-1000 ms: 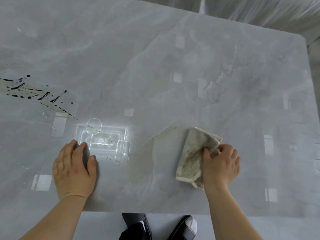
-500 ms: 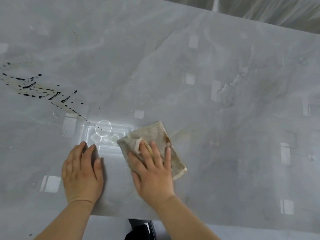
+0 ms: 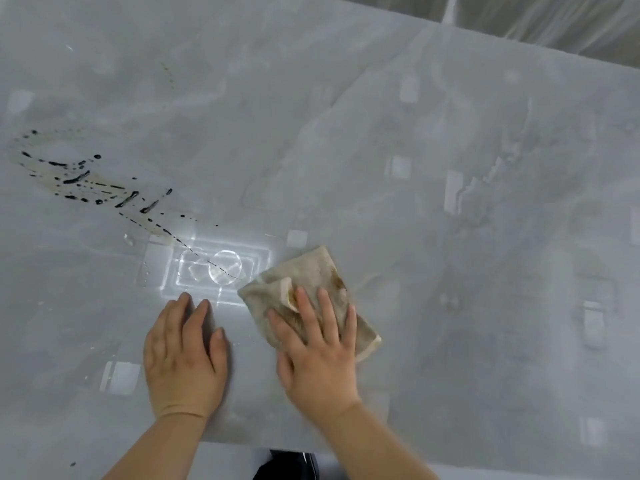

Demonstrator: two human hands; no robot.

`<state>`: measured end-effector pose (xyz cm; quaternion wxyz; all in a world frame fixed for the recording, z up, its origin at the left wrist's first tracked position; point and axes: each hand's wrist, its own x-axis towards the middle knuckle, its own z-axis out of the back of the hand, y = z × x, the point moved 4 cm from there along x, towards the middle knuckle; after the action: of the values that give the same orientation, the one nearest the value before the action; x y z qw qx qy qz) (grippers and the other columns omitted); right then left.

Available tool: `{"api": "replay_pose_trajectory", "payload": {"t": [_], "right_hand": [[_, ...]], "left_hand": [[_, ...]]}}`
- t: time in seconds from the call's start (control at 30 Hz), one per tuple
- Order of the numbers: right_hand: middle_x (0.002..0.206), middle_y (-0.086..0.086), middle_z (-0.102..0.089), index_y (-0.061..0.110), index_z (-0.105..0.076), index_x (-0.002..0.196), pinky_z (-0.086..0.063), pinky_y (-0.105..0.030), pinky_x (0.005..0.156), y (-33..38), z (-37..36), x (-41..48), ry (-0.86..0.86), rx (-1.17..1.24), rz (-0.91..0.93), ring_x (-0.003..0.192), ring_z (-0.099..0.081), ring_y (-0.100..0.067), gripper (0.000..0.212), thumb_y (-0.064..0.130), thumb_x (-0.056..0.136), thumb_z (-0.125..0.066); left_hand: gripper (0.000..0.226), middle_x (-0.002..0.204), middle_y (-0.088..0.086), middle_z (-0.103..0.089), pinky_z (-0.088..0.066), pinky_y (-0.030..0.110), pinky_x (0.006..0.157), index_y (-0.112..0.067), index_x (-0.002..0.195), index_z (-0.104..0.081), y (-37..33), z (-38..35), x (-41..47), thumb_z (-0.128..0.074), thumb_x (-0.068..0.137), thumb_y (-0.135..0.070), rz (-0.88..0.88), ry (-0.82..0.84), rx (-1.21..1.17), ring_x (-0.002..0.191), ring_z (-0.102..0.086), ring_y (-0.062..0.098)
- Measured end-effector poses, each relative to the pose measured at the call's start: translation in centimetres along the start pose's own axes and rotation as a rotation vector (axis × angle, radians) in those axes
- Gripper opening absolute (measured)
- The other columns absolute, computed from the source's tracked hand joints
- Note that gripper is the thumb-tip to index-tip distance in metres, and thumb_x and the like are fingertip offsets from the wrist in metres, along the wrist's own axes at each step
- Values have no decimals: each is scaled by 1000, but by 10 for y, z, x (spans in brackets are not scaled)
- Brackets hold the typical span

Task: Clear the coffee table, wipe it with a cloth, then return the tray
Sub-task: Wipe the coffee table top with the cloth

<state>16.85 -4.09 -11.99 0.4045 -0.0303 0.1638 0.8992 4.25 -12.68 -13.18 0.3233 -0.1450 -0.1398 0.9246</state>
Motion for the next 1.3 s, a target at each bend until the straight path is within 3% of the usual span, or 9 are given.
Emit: {"api": "replay_pose_trajectory", "payload": {"t": [0.1,0.3,0.43,0.57,0.73,0.83,0.97,1.07,1.3], "right_hand": [[122,-9,-63,26,-69,103,-44,-56,93,-60,13,13,-16,-121,105,112,-57,-37,43,36,70,-42],[154,-6,-20,28,-39,136,-1,-46,113,-142,32,35,-167,99,-721,142,-9,-26,62,38,75,-33],[128,-3,-59,32,-64,110,-42,-61,90,-28,10,29,-84,-75,-102,120,-53,-30,47,32,67,-46],[122,1,-64,35,-67,105,-48,-56,85,-60,25,38,20,-84,230,114,-59,-27,45,37,68,-42],[150,-8,-29,24,-43,133,-9,-48,113,-219,67,79,-133,35,-442,141,-17,-28,53,32,81,-38],[155,-6,-17,27,-37,136,-2,-51,112,-205,58,90,-164,110,-691,142,-8,-26,52,28,84,-40],[129,-4,-58,30,-66,108,-42,-59,92,-97,42,112,-96,-36,-45,120,-54,-27,47,32,66,-44],[127,-2,-61,30,-66,107,-45,-59,88,-135,60,135,-32,-80,91,117,-56,-27,52,35,65,-37],[152,-9,-25,25,-42,134,-2,-45,112,-277,95,172,-264,78,-703,141,-13,-26,65,34,70,-34]], "left_hand": [[60,128,30,-49,-24,55,103,6,113,-54,0,-3,0,-26,79,-34,-10,17,16,123,-39,47],[62,129,29,-49,-25,55,104,6,115,-54,-2,-2,0,-24,80,-35,-4,7,21,123,-39,45],[60,123,33,-52,-28,58,100,10,109,-56,-6,1,-1,-26,79,-32,-21,-15,5,118,-43,51],[38,108,34,-59,-36,63,89,10,98,-60,-16,12,10,-37,77,-13,-6,-71,-16,101,-52,54],[39,116,33,-55,-34,59,93,8,106,-58,-71,9,41,-35,80,-11,-83,-103,-84,109,-48,52],[32,127,29,-49,-28,54,102,5,113,-54,-104,-4,70,-39,85,-3,-91,-78,-134,121,-41,47],[31,137,23,-42,-21,44,109,4,118,-50,-127,-17,115,-45,87,0,-35,-43,-137,130,-33,39],[35,140,22,-38,-18,44,110,3,120,-47,-133,-24,147,-48,86,-5,-42,-13,-67,132,-30,38],[53,141,21,-38,-13,43,110,-2,126,-45,-138,-28,157,-32,81,-26,14,-37,33,134,-27,37]]}}
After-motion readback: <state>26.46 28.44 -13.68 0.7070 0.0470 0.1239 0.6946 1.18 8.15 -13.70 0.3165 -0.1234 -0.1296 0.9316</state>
